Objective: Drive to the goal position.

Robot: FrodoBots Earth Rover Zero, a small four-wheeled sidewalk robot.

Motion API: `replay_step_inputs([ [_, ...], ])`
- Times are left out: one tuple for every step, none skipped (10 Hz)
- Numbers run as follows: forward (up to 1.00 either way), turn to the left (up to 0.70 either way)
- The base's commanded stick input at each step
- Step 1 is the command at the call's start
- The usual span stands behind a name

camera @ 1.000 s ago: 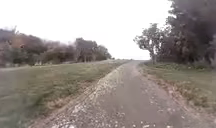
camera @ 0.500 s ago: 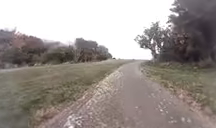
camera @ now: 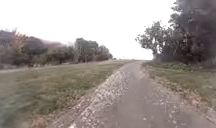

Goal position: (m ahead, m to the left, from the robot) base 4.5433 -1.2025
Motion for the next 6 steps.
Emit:
replay_step_inputs([
  [0.6,0.01],
  [0.6,0.01],
  [0.6,0.01],
  [0.6,0.01],
  [0.6,0.01],
  [0.6,0.01],
])
